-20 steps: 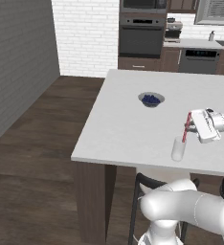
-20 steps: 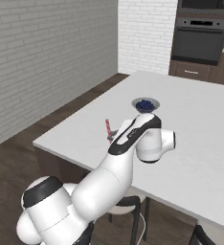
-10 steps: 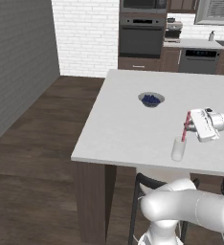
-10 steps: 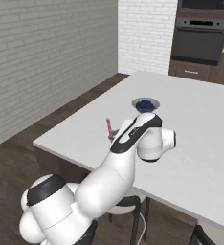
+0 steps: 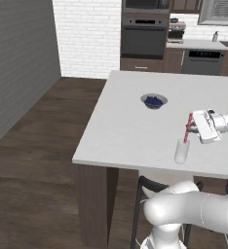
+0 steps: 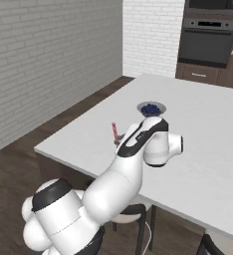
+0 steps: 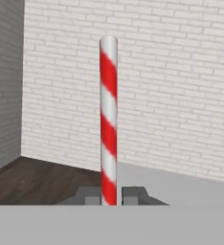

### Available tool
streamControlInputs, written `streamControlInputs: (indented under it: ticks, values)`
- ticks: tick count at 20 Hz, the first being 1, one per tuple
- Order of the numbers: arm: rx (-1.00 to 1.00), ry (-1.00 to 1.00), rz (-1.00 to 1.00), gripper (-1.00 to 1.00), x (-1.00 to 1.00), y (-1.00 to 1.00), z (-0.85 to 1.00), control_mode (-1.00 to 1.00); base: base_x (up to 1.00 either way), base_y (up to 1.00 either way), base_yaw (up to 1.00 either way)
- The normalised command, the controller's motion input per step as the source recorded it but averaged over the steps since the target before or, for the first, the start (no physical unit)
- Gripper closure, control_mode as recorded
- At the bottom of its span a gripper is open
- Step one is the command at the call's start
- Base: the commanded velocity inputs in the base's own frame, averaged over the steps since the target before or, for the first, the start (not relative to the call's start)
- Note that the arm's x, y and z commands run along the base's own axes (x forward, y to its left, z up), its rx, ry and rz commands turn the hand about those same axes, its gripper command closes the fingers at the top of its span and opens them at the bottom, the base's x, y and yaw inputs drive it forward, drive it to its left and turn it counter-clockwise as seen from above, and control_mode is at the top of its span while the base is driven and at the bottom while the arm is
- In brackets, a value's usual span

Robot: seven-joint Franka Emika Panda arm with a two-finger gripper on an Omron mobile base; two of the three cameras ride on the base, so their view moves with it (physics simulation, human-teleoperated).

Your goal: Take a straw from the drawer in front and place it inside the glass cup on the dining counter.

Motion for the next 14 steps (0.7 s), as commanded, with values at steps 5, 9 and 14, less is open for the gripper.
streamControlInputs:
  ticks: [5,9,14]
  values:
    - [0.00,0.00,0.00,1.00,0.10,-0.07,-0.07,-1.00,0.00,0.00,0.00]
    - [0.00,0.00,0.00,1.00,0.07,-0.07,-0.09,-1.00,0.00,0.00,0.00]
    - [0.00,0.00,0.00,1.00,0.08,-0.06,-0.08,-1.00,0.00,0.00,0.00]
